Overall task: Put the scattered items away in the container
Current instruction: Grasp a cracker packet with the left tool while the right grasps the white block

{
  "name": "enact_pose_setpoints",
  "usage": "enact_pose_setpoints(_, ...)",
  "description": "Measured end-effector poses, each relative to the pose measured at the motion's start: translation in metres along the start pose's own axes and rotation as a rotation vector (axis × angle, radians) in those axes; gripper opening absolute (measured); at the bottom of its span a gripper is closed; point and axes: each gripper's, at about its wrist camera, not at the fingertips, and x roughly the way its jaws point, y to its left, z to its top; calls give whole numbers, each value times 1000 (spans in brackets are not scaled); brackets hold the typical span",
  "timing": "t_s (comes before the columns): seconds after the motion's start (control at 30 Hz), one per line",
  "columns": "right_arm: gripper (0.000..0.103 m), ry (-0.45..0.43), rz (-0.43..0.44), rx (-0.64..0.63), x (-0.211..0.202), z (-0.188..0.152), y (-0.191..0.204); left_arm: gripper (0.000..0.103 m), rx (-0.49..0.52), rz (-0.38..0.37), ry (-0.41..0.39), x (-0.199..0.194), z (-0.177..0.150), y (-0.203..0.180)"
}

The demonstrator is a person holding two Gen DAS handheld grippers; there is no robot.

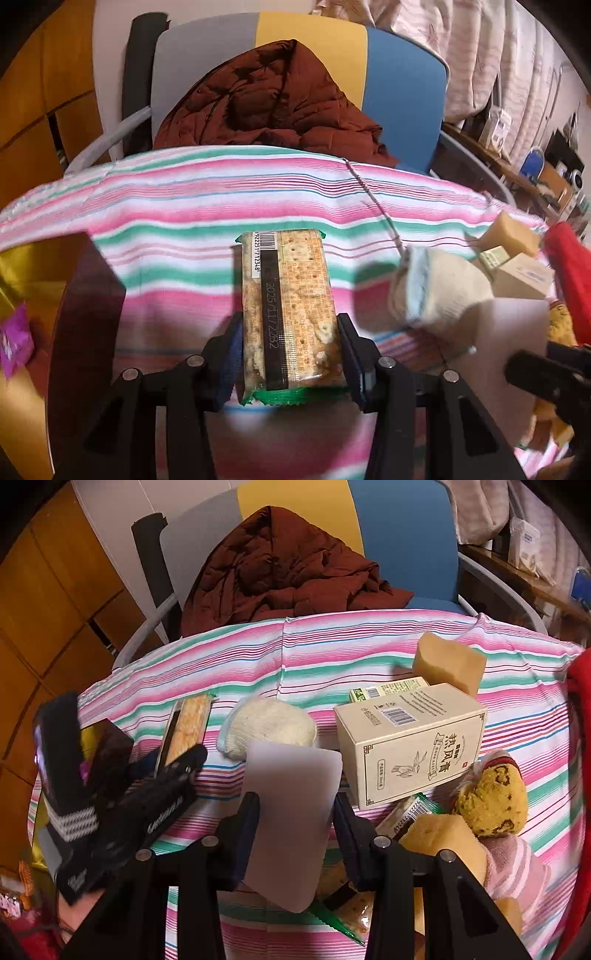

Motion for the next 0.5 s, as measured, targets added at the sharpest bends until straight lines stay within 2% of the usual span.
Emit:
enact_pose_setpoints(0.27, 40, -3, 5, -1, -1, -1, -1, 48, -20, -38, -14, -20, -23, 5)
enact_pose_setpoints(0.5, 39, -13, 3, -15, -2, -2, 2, 48, -27, -33, -23, -36, -40, 10)
